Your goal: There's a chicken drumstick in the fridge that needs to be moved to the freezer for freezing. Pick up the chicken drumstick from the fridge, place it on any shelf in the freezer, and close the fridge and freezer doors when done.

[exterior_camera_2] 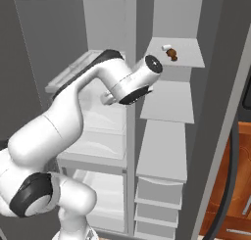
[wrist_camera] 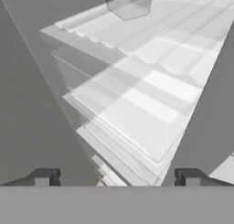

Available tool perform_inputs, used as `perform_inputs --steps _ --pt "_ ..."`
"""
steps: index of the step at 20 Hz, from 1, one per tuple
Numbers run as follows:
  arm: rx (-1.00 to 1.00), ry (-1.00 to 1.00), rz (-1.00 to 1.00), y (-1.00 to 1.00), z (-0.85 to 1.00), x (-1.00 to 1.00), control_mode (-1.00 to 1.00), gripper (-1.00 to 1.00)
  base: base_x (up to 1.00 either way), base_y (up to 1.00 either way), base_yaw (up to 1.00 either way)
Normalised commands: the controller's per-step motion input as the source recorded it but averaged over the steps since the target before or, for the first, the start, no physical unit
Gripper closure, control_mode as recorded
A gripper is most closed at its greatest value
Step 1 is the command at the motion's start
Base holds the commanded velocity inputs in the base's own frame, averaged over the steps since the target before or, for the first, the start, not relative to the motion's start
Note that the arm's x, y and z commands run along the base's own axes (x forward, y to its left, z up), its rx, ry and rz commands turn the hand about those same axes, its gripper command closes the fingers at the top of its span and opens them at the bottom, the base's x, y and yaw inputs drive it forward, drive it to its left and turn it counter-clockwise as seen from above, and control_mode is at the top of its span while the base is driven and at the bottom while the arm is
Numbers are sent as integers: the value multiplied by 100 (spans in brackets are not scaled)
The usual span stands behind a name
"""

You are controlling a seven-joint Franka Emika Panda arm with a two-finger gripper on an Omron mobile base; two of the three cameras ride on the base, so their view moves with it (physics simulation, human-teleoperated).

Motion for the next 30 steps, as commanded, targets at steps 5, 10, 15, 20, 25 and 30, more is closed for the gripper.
perform_inputs --steps 5,10,15,20,25,30 --pt "0 0 -5 30 14 -4 -100 -100 0 0 0" --pt "0 0 -6 17 23 0 -100 -100 0 0 0" --pt "0 -1 -10 7 3 -2 -100 -100 0 0 0" --pt "0 -4 -25 6 0 -7 -100 -100 0 0 0" --pt "0 0 -33 2 0 -3 -100 -100 0 0 0" --pt "0 0 -21 9 1 -2 -100 -100 0 0 0"
